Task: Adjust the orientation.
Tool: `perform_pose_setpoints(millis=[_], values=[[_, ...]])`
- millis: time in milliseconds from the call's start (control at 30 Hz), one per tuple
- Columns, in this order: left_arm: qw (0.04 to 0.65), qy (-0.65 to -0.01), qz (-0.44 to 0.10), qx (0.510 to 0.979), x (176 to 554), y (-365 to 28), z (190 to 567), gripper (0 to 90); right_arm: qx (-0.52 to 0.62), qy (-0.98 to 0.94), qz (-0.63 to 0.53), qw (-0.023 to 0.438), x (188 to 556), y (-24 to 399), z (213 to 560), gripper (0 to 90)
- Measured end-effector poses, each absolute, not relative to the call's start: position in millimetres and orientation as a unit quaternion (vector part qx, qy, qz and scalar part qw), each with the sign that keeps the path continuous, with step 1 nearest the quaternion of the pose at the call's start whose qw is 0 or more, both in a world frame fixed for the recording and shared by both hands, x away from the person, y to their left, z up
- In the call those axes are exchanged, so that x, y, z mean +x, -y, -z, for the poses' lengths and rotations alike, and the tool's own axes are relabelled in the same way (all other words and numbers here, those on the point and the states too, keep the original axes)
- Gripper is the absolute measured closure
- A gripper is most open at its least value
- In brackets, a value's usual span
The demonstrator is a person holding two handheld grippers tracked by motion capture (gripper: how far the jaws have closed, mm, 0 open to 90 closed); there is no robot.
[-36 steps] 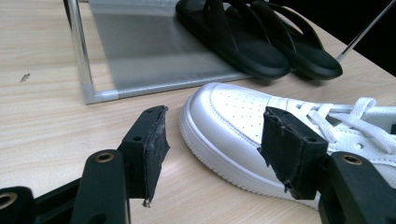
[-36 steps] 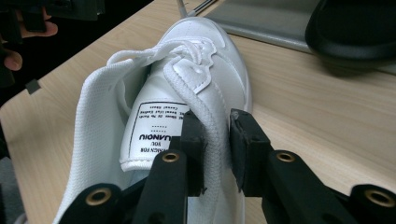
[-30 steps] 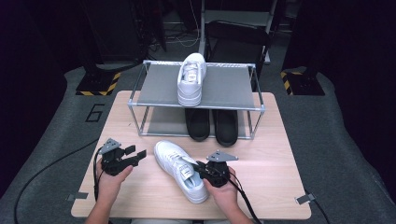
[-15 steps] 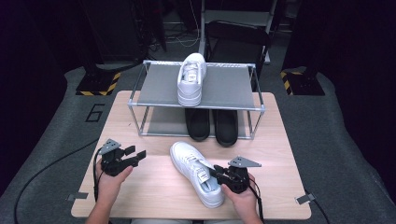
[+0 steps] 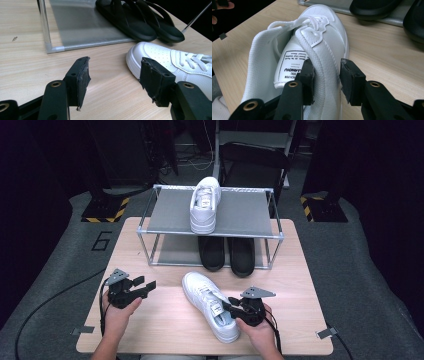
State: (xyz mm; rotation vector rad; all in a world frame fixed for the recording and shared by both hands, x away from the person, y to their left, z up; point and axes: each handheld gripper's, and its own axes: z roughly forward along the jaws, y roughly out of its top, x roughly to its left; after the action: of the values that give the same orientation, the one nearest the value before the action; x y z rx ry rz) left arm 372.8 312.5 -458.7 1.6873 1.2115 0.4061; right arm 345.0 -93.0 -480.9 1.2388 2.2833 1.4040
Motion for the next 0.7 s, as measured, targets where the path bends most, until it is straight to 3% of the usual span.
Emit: perform_pose_setpoints(millis=[133, 267, 700], values=[[0.490, -0.499, -0.167, 0.695, 373.2, -313.1, 458.9, 40.3, 0.413, -0.780, -0.462, 0.084, 347.8, 93.6, 480.4, 64.6], [0.489, -0.502, -0.165, 0.694, 374.0, -313.7, 459.2, 40.2, 0.389, -0.803, -0.441, 0.102, 346.3, 88.6, 478.0, 64.3], [0.489, -0.504, -0.165, 0.692, 374.4, -312.6, 461.4, 40.2, 0.433, -0.771, -0.461, 0.073, 347.5, 94.4, 483.8, 68.7]])
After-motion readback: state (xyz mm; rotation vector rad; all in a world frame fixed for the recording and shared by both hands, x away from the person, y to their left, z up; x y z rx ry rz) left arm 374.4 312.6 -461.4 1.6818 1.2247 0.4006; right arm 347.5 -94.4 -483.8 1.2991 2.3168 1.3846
